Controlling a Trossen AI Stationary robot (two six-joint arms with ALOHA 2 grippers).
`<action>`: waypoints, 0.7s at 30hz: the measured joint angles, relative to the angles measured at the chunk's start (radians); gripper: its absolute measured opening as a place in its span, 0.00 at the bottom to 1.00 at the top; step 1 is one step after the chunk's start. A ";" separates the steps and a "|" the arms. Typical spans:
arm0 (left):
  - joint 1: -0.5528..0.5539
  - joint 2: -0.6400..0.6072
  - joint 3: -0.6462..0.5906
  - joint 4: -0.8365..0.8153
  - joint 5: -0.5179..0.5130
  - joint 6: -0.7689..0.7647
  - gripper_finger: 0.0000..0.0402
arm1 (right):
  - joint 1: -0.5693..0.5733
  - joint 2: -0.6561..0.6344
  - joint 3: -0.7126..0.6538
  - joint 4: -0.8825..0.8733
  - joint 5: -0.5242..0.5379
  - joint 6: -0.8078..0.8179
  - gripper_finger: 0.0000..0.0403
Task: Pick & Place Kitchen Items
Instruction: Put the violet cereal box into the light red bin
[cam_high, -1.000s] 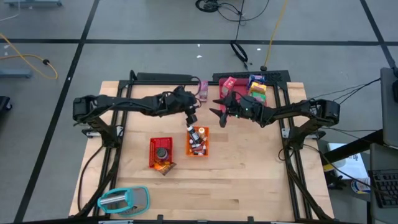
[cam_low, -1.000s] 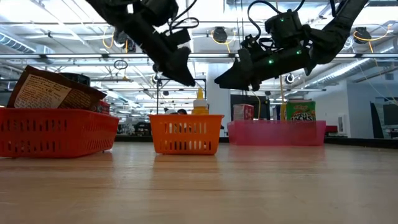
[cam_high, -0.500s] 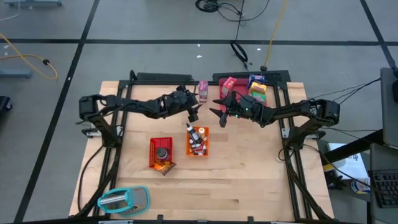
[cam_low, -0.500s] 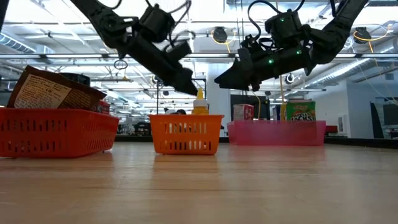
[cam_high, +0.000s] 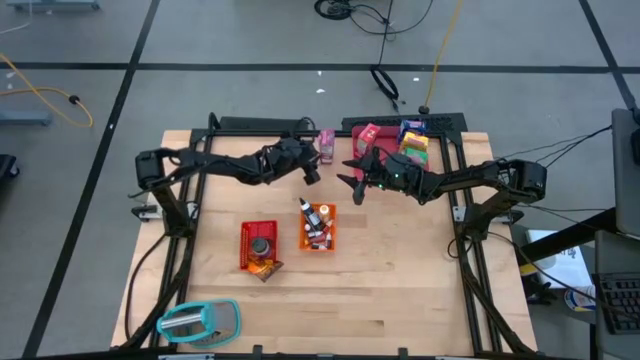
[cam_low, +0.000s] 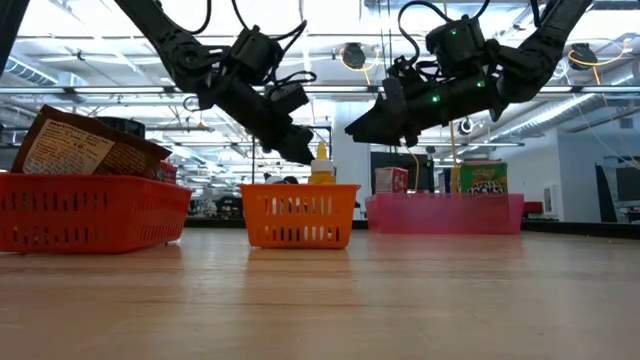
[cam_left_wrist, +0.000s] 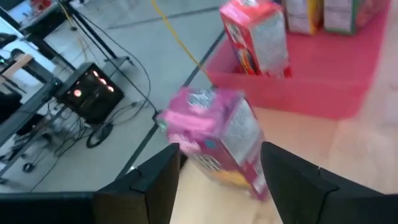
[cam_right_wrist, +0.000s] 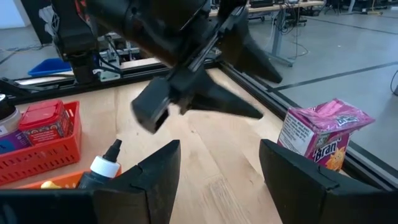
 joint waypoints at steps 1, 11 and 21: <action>0.004 0.006 0.000 0.015 0.011 0.001 0.56 | 0.000 0.000 0.000 -0.001 0.000 -0.001 0.52; 0.017 0.051 0.001 0.084 0.053 0.055 0.54 | 0.000 0.000 0.000 -0.004 0.002 -0.003 0.52; 0.049 0.097 0.004 0.152 0.099 0.084 0.54 | 0.000 0.000 0.000 0.003 0.002 -0.003 0.52</action>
